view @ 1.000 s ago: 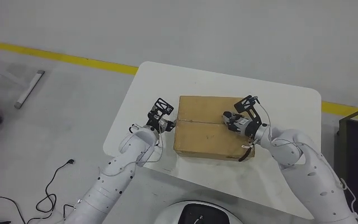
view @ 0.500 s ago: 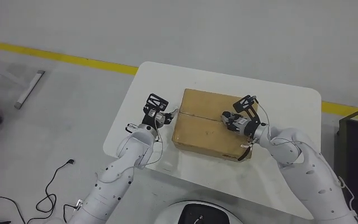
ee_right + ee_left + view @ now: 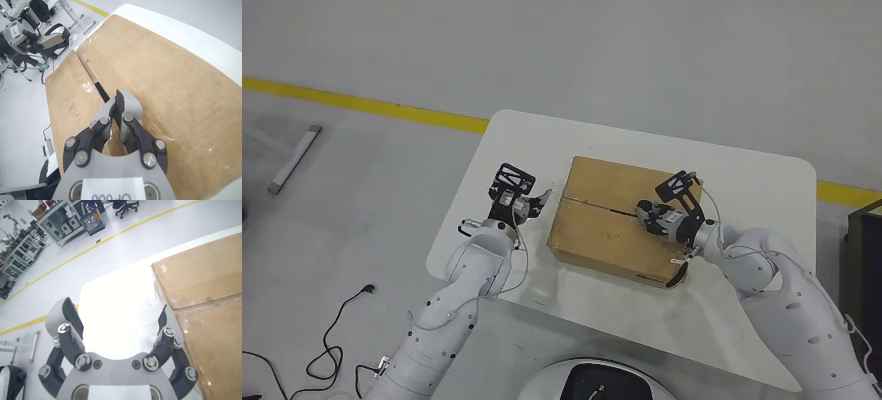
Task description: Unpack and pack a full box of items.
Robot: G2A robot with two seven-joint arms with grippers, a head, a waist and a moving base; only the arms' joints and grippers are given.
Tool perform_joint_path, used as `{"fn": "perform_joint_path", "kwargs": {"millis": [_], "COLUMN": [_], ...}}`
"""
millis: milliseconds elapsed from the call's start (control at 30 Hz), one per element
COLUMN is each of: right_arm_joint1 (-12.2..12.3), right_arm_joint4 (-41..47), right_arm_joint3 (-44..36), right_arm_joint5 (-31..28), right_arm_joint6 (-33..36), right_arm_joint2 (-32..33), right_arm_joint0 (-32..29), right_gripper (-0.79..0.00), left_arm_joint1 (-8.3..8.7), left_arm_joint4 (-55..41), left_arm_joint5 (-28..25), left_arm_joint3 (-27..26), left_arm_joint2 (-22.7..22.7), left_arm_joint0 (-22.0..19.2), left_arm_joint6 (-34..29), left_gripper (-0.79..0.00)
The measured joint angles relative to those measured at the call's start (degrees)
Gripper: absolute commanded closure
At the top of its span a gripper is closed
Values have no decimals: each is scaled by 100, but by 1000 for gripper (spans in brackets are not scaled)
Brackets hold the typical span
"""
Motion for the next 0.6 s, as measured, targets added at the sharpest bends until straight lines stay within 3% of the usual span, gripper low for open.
{"fn": "perform_joint_path", "kwargs": {"millis": [133, 333, 467, 600], "right_arm_joint1": [-6, -8, -10, -15], "right_arm_joint4": [3, 20, 32, 24], "right_arm_joint3": [4, -14, -23, -32], "right_arm_joint5": [3, -6, -24, -37], "right_arm_joint6": [25, 84, 122, 159], "right_arm_joint2": [6, 33, 42, 24], "right_arm_joint0": [23, 56, 74, 84], "right_gripper": [0, 0, 0, 0], "left_arm_joint1": [1, 20, -31, -115], "left_arm_joint4": [319, 317, 767, 155], "left_arm_joint5": [111, -509, -417, -443], "left_arm_joint3": [65, 311, 672, 978], "left_arm_joint2": [-50, -107, 69, 118], "left_arm_joint0": [45, 134, 63, -81], "left_arm_joint6": [-323, -586, -586, -371], "left_gripper": [-785, -785, -785, -785]}}
